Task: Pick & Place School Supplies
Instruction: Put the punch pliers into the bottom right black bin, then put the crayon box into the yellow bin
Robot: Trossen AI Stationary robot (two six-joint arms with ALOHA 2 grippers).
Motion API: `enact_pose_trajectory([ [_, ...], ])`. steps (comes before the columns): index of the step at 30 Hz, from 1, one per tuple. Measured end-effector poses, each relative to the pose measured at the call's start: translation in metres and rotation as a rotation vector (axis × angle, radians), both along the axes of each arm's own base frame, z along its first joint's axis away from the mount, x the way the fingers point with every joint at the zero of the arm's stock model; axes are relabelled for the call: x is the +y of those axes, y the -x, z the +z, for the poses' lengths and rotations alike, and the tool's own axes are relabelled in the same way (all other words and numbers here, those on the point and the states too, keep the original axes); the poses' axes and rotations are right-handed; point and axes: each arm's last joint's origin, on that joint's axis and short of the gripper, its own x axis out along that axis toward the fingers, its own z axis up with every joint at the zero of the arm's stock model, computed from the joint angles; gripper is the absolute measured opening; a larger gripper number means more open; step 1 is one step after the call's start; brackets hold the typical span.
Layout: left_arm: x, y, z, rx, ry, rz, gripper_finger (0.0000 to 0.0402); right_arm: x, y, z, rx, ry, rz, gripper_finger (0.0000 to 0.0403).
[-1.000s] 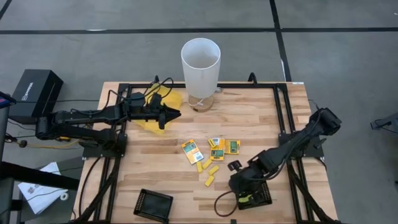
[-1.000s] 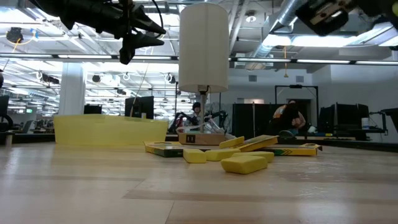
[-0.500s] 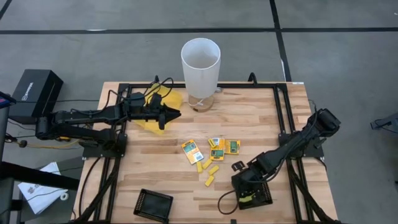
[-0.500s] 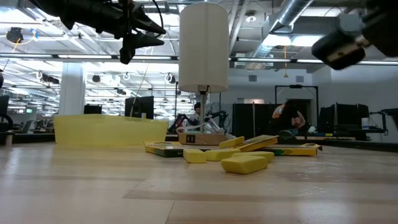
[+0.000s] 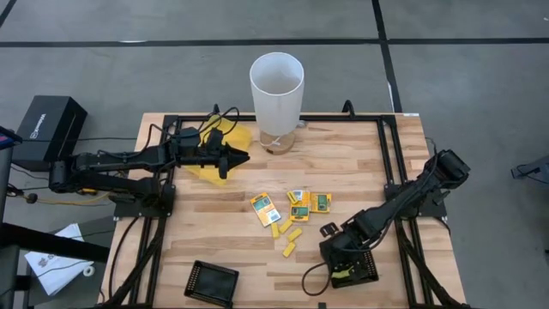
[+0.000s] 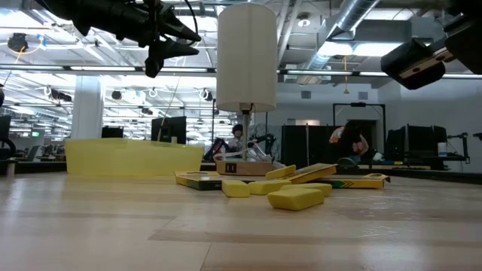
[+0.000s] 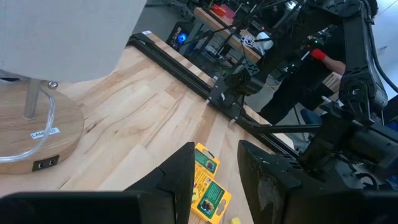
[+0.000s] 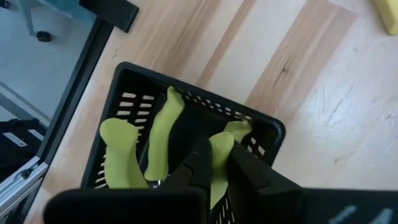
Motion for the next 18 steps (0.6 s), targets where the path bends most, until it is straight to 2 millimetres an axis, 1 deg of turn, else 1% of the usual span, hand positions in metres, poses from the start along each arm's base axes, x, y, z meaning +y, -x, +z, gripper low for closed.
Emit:
enact_pose_trajectory([
  [2,0.0,0.0,0.0,0.0,0.0,0.0,0.0117,0.0,0.001,0.0,0.004,0.003,0.002,0.0031],
  [7,0.0,0.0,0.0,0.0,0.0,0.0,0.0117,-0.003,0.001,-0.001,0.032,-0.006,0.002,0.0104],
  [10,0.0,0.0,0.0,0.001,0.0,0.0,0.0117,-0.005,0.0,0.0,0.034,-0.007,-0.007,0.0138],
  [14,0.0,0.0,0.0,0.001,0.0,0.0,0.0117,-0.01,-0.002,-0.001,0.045,0.001,-0.023,0.0165],
  [18,0.0,0.0,0.0,0.0,0.0,0.0,0.0117,-0.017,-0.004,0.001,0.07,-0.017,-0.034,0.0173],
])
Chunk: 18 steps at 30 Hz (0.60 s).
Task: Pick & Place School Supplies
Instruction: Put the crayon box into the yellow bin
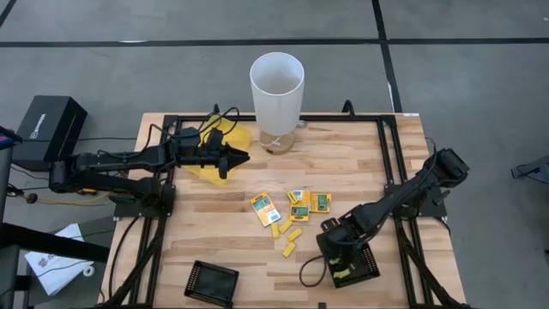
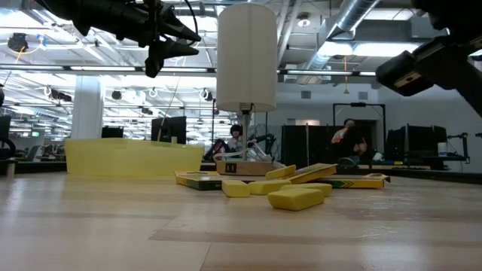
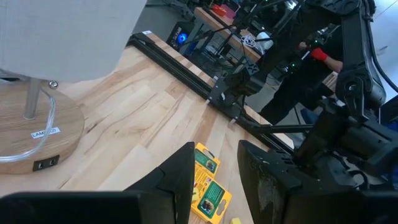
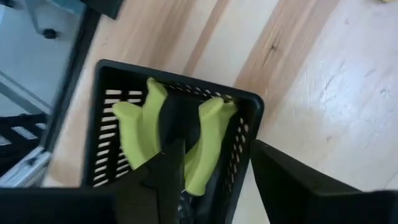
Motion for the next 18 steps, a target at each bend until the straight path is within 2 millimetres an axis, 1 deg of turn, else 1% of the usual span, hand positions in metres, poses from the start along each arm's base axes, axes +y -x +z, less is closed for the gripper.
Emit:
enact_pose_trajectory([
  [3,0.0,0.0,0.0,-0.001,-0.002,0.004,0.0117,-0.007,-0.002,0.011,-0.018,-0.041,-0.033,0.0169],
  [5,0.001,0.0,0.0,-0.001,-0.02,0.013,0.0117,-0.016,-0.004,0.021,-0.052,-0.062,-0.07,0.0164],
  [7,0.001,0.0,0.001,0.0,-0.051,0.027,0.0117,-0.027,-0.008,0.032,-0.094,-0.09,-0.13,0.0157],
  [10,0.005,0.001,0.001,-0.002,-0.066,0.054,0.0117,-0.049,-0.017,0.045,-0.16,-0.14,-0.267,0.0148],
  [13,0.006,0.001,0.001,-0.001,-0.068,0.063,0.0117,-0.074,-0.031,0.055,-0.22,-0.212,-0.484,0.0141],
  [15,0.006,0.001,0.001,0.003,-0.084,0.06,0.0117,-0.09,-0.041,0.061,-0.254,-0.276,-0.663,0.0136],
  [18,0.006,0.002,0.0,0.028,-0.125,0.048,0.0117,-0.112,-0.05,0.066,-0.282,-0.341,-0.952,0.0133],
])
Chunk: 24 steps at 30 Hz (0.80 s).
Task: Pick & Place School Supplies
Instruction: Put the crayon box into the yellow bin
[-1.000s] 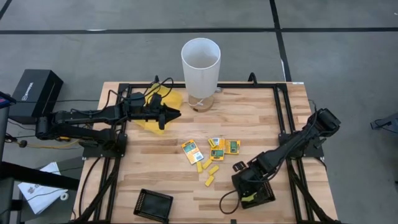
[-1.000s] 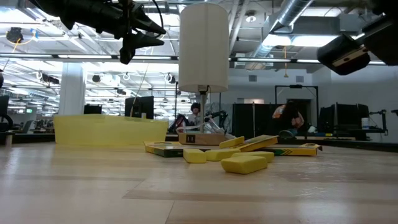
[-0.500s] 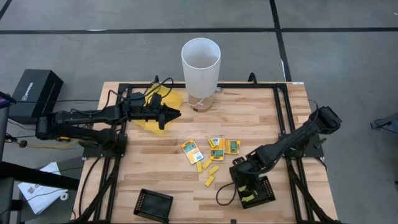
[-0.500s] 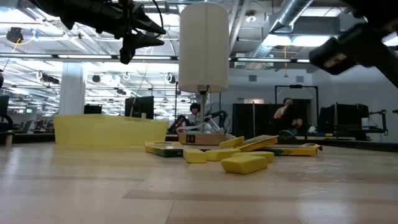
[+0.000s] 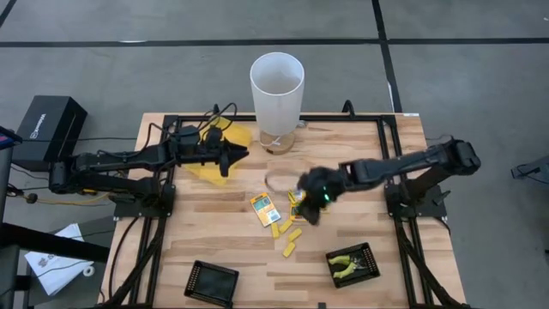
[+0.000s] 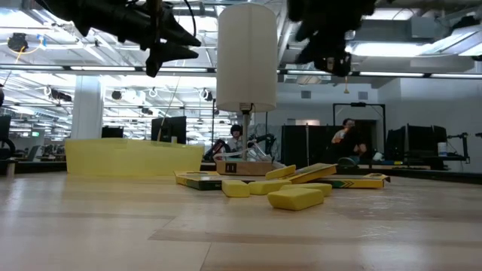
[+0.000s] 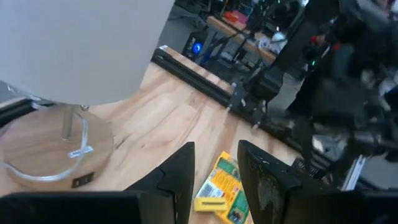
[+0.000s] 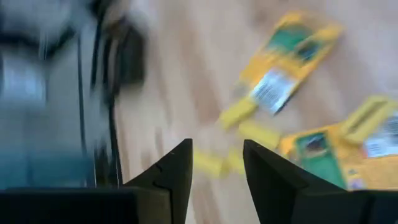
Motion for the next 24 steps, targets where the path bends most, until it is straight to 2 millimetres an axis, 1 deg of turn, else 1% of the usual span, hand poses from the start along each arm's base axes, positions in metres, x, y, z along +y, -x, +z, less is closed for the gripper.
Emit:
enact_pose_trajectory([
  [3,0.001,-0.002,-0.004,0.028,-0.042,-0.008,0.0117,-0.016,-0.004,-0.004,0.06,-0.133,-0.25,0.0135],
  [6,0.003,-0.003,-0.014,0.106,-0.026,-0.009,0.0117,-0.018,-0.006,-0.008,0.095,-0.225,-0.386,0.0146],
  [10,0.004,-0.008,-0.031,0.225,-0.032,-0.063,0.0117,-0.002,-0.005,-0.014,0.154,-0.28,-0.494,0.0164],
  [11,0.004,-0.01,-0.035,0.244,-0.035,-0.084,0.0117,0.004,-0.005,-0.017,0.175,-0.296,-0.521,0.0169],
  [13,0.005,-0.015,-0.042,0.274,-0.034,-0.108,0.0117,0.014,0.002,-0.024,0.251,-0.296,-0.573,0.0176],
  [15,0.005,-0.018,-0.048,0.298,-0.042,-0.134,0.0117,0.026,0.0,-0.029,0.265,-0.325,-0.627,0.0182],
  [17,0.006,-0.021,-0.054,0.325,-0.059,-0.153,0.0117,0.035,0.004,-0.037,0.318,-0.327,-0.676,0.0186],
  [21,0.007,-0.025,-0.063,0.366,-0.078,-0.173,0.0117,0.052,0.0,-0.053,0.363,-0.368,-0.752,0.0187],
  [24,0.008,-0.026,-0.068,0.392,-0.072,-0.183,0.0117,0.06,-0.003,-0.064,0.385,-0.383,-0.794,0.0183],
])
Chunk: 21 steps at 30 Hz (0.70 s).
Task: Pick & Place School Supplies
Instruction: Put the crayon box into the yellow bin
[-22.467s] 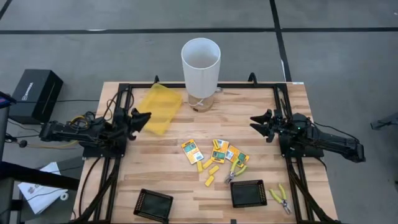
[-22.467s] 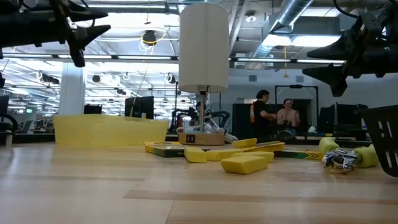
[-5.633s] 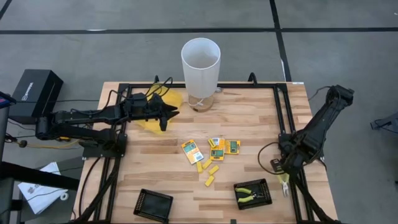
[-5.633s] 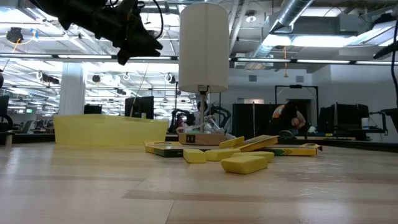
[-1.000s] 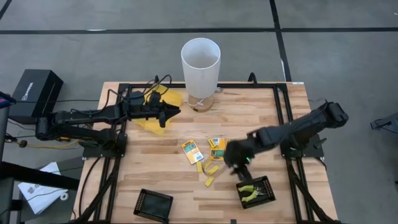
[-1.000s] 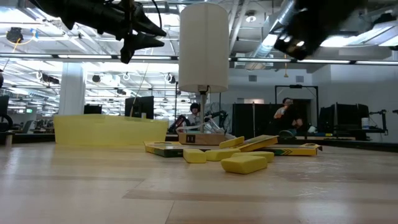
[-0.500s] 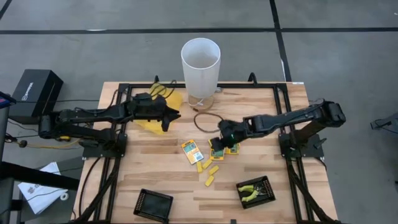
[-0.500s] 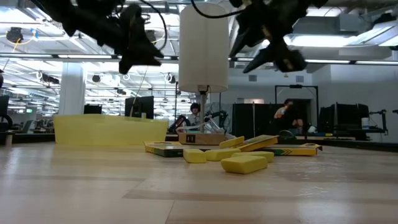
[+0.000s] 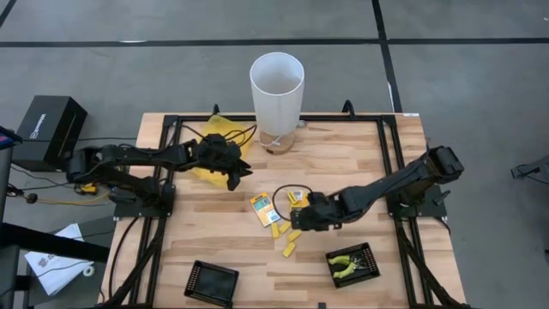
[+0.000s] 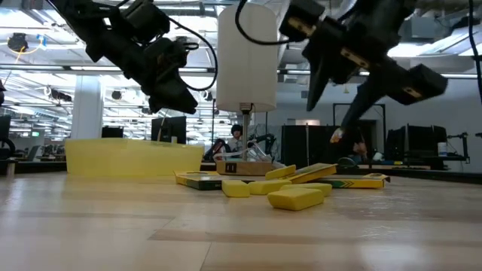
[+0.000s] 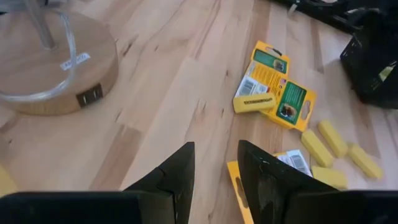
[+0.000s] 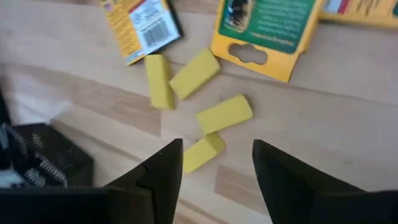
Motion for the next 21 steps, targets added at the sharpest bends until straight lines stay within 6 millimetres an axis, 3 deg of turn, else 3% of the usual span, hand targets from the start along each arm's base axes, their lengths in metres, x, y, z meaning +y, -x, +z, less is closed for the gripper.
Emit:
enact_pose_trajectory([
  [9,0.001,0.0,0.0,-0.002,-0.008,-0.002,0.0117,0.003,-0.003,-0.021,0.069,0.015,-0.078,0.0176],
  [14,0.001,0.0,0.0,-0.003,-0.006,0.001,0.0117,-0.004,0.012,-0.034,0.113,0.059,-0.193,0.018],
  [21,0.001,0.0,0.0,-0.001,-0.026,-0.004,0.0117,-0.006,0.025,-0.056,0.01,0.039,-0.295,0.0176],
])
